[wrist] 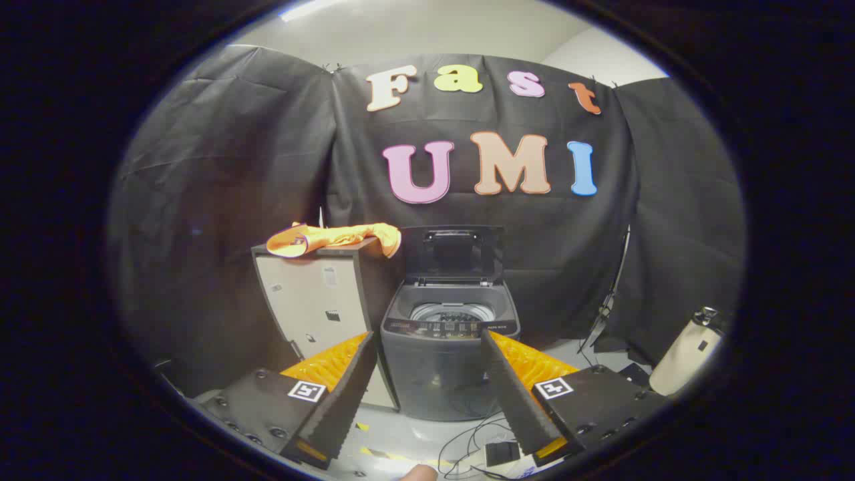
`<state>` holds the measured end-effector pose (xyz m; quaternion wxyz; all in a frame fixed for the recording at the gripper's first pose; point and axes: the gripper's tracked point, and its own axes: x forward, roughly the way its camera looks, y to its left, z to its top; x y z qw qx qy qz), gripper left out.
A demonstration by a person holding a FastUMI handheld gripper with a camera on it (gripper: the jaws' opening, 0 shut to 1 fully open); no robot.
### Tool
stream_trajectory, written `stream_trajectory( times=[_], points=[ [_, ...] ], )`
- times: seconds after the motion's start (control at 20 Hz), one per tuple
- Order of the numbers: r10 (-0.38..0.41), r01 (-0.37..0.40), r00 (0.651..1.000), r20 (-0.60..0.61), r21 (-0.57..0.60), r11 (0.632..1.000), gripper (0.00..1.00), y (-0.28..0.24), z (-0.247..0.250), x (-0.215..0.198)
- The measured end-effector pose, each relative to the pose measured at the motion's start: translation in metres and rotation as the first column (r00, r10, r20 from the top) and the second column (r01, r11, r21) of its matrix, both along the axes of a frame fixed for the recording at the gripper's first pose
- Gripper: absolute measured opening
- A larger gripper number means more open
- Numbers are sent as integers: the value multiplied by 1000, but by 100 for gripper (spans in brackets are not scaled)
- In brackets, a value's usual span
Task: Put the clothes into the washing machine and then close the washing machine lid.
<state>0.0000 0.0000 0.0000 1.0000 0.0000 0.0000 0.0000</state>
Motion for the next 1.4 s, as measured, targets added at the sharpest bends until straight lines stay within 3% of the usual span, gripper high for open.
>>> stream_trajectory(
  times=[0.7, 1.0, 1.4],
  points=[
    [-69, 71, 997, 39, -48, 996, 97, 11, 20, -6],
    [-66, 67, 998, 22, -52, 996, 98, 29, 18, -1],
    [-65, 68, 996, 53, -49, 996, 98, 59, 54, 12]
  ],
)
